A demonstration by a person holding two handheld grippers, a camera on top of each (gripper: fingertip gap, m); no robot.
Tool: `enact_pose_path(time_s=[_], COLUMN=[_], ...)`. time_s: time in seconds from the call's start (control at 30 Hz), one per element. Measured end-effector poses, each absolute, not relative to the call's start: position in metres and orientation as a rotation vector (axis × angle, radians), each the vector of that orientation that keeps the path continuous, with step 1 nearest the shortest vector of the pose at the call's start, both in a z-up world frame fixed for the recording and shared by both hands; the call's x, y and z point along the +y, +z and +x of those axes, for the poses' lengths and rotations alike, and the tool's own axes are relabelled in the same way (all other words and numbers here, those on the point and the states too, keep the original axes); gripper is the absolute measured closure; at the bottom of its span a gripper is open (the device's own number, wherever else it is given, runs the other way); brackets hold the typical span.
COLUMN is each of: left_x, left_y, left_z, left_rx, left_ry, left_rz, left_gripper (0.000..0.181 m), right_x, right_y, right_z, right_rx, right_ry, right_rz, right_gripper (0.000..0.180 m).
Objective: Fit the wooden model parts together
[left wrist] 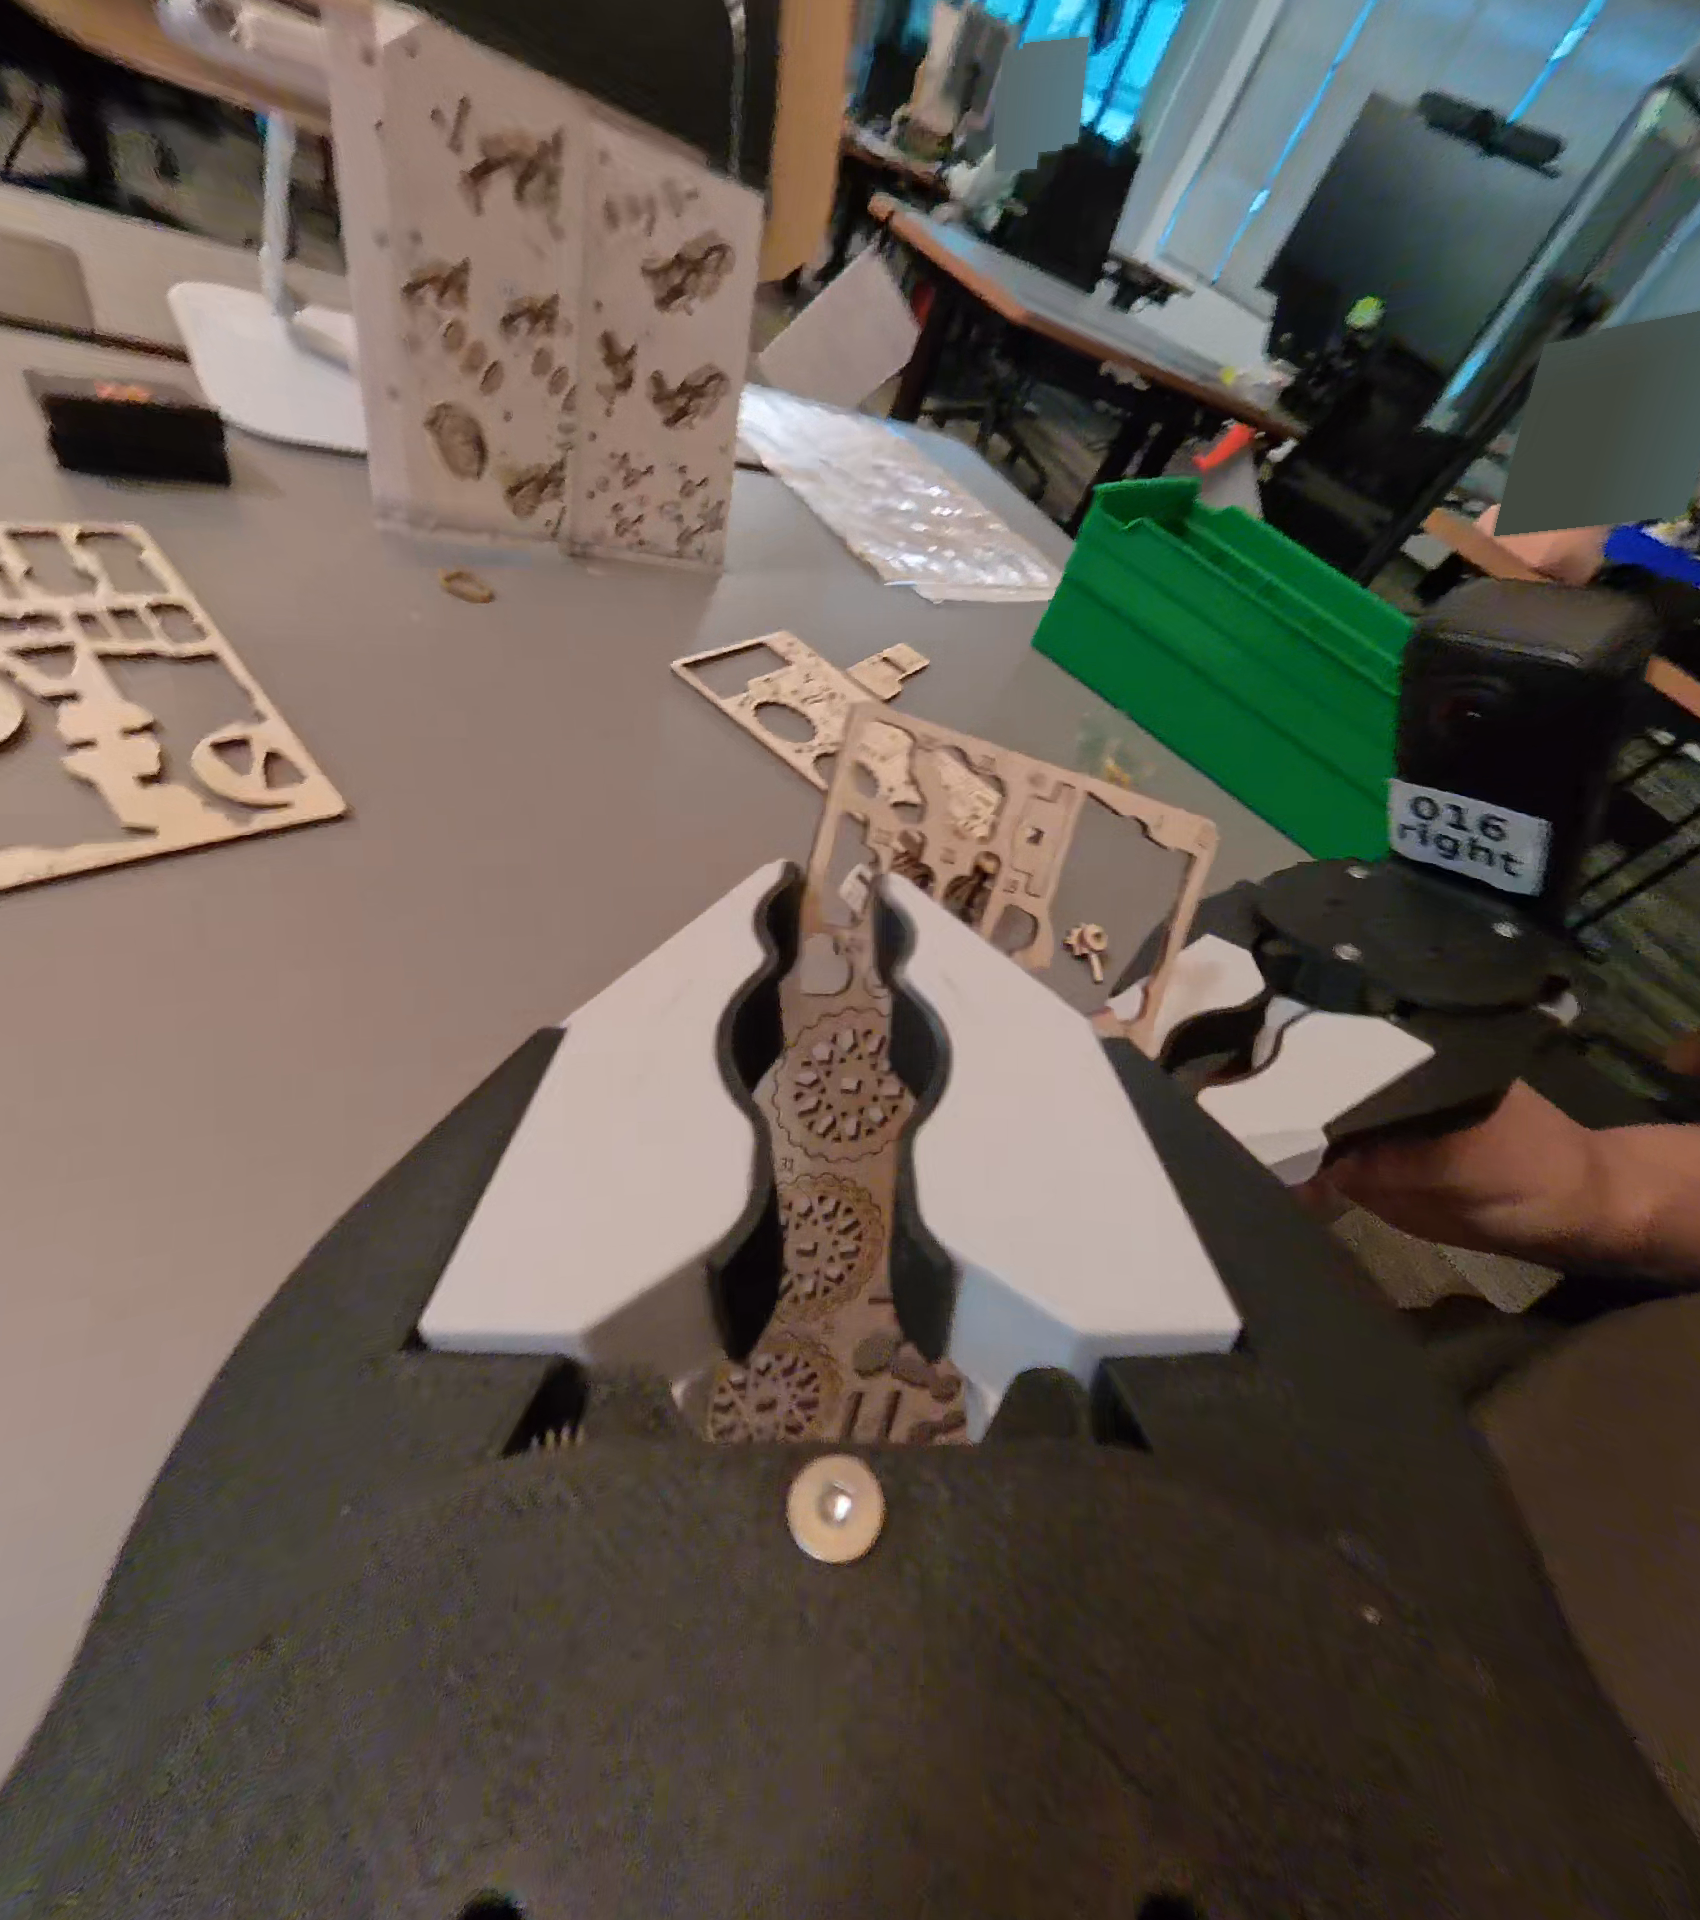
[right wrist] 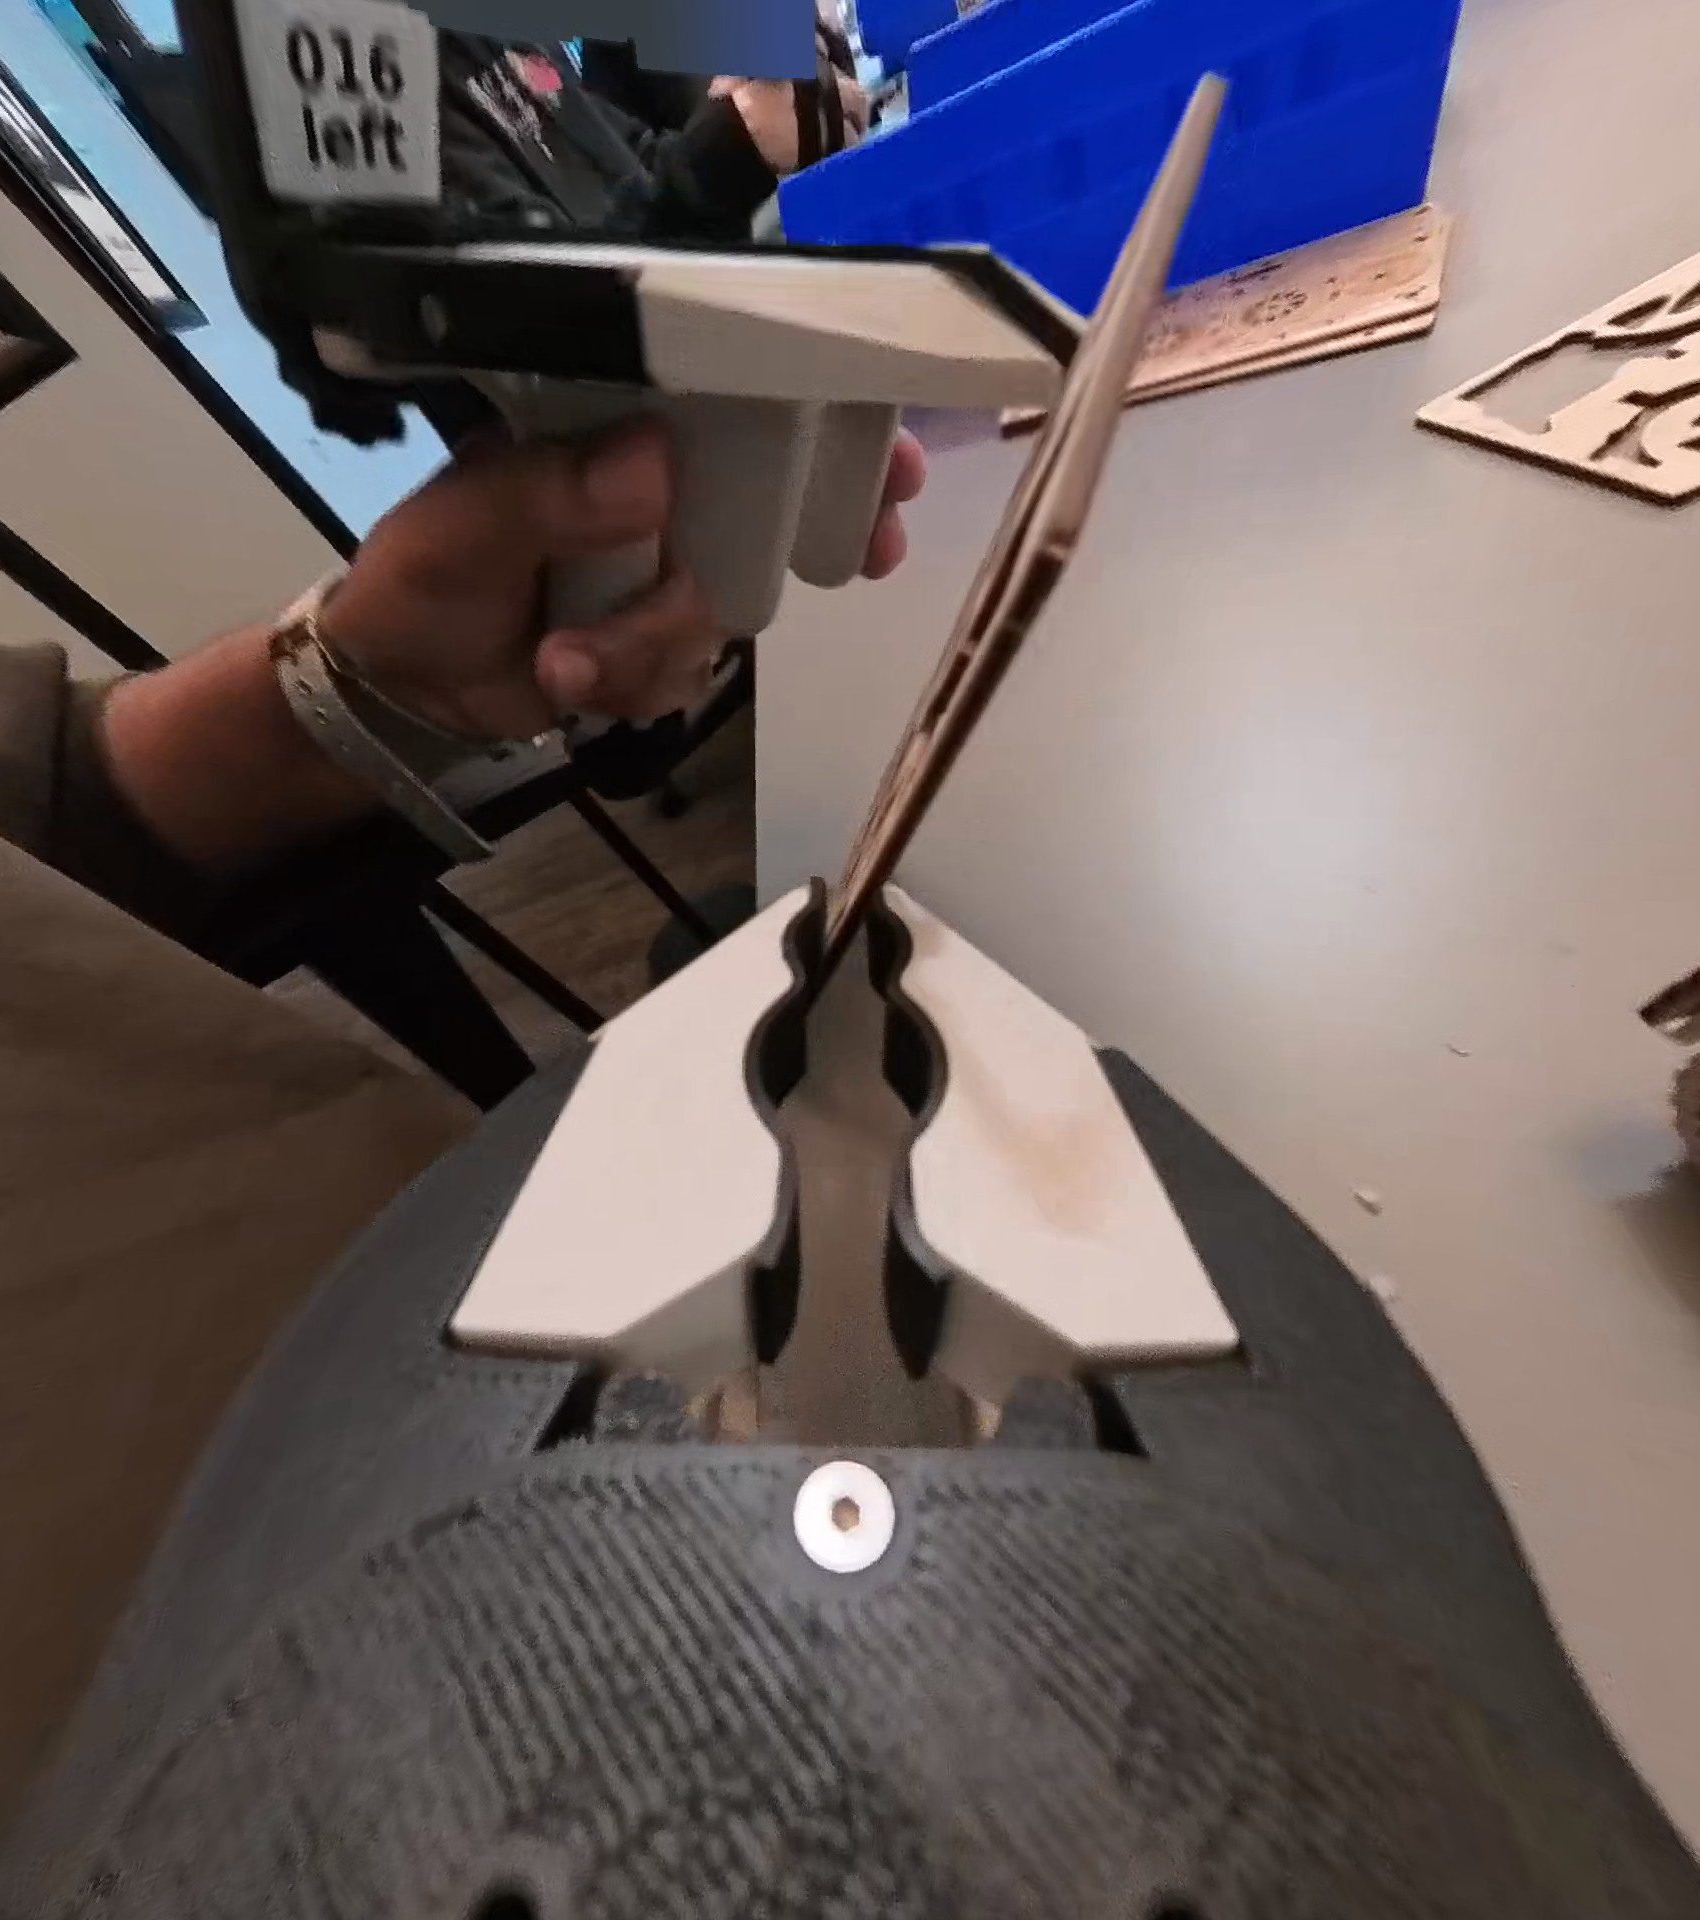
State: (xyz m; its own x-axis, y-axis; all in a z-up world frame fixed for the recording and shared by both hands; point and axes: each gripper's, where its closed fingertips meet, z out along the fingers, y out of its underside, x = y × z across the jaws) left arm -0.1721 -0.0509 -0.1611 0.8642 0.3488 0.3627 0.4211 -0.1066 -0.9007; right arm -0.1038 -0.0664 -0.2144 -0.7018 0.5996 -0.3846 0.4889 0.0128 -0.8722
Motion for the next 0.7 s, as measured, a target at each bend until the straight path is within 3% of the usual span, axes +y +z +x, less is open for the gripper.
enact_pose_path(time_s=[0.03, 0.17, 0.5, 0.63, 0.7], left_x=[-0.05, -0.055, -0.041, -0.033, -0.029], left_y=[-0.159, -0.151, -0.153, -0.163, -0.154], left_z=[-0.169, -0.172, -0.168, -0.168, -0.165], left_rx=[-0.561, -0.463, -0.404, -0.361, -0.436], left_ry=[-0.064, -0.015, -0.065, 0.036, -0.089], left_rz=[-1.706, -1.65, -1.633, -1.712, -1.671], left_gripper=[0.152, 0.114, 0.113, 0.128, 0.126], right_x=[-0.065, -0.051, -0.035, -0.03, -0.02], right_y=[-0.21, -0.191, -0.186, -0.191, -0.191], right_z=[-0.103, -0.095, -0.085, -0.085, -0.089], right_rx=[-2.148, -2.091, -2.043, -2.011, -1.933], right_ry=[1.836, 2.025, 2.039, 2.03, 2.076], right_rz=[-1.172, -1.157, -1.177, -1.248, -1.354], right_gripper=[0.176, 0.179, 0.178, 0.177, 0.178])
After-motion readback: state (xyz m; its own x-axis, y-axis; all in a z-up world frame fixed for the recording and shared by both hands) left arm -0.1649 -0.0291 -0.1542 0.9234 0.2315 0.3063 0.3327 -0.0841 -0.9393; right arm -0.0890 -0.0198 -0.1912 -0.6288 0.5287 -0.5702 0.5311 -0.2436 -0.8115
